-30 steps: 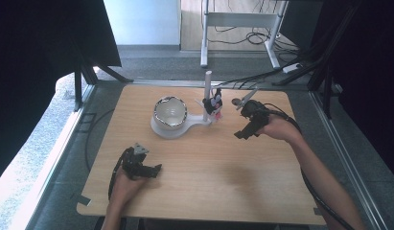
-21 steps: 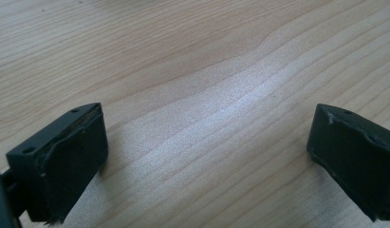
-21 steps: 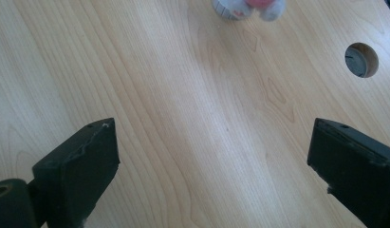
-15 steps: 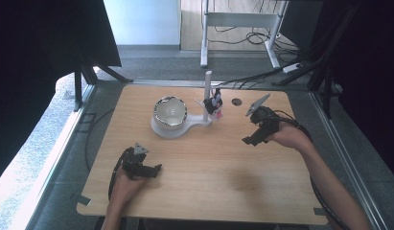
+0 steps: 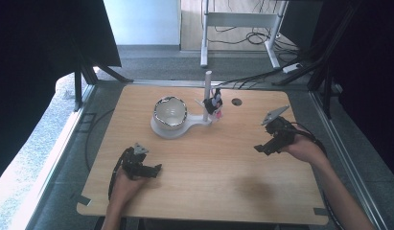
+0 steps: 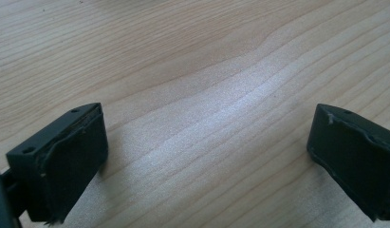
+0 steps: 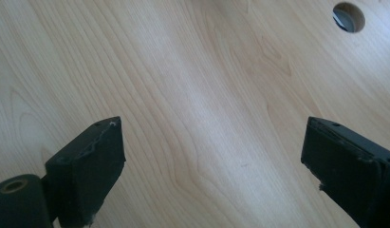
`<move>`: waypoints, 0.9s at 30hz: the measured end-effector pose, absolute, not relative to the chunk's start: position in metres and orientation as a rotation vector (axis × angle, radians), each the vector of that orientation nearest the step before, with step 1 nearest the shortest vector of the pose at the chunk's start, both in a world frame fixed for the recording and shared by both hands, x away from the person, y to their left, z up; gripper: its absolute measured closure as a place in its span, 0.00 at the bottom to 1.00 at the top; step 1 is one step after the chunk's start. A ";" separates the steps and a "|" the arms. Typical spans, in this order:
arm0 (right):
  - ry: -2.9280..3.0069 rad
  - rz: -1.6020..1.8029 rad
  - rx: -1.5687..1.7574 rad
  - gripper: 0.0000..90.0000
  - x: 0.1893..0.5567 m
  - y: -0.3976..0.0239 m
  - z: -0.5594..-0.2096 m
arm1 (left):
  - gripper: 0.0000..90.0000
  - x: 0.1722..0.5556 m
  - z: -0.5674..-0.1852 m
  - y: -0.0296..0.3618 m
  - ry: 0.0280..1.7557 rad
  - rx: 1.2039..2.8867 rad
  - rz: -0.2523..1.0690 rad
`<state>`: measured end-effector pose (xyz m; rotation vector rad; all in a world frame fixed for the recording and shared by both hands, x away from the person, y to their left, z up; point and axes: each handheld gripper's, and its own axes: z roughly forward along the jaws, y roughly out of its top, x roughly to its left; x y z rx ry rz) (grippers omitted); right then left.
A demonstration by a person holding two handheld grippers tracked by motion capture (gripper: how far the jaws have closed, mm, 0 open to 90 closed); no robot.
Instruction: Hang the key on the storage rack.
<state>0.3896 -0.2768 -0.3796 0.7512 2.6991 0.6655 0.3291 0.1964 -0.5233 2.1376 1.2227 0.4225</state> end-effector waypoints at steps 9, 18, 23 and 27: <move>2.636 0.738 0.818 0.00 0.372 -0.300 -0.409 | 0.00 0.329 -0.523 0.196 1.225 2.139 0.421; 2.535 0.823 0.900 0.00 0.354 -0.310 -0.440 | 0.00 0.329 -0.523 0.196 1.225 2.139 0.422; 2.490 0.847 0.953 0.00 0.344 -0.311 -0.465 | 0.00 0.329 -0.523 0.196 1.226 2.138 0.422; 2.471 0.892 0.992 0.00 0.338 -0.311 -0.486 | 0.00 0.329 -0.523 0.196 1.226 2.137 0.422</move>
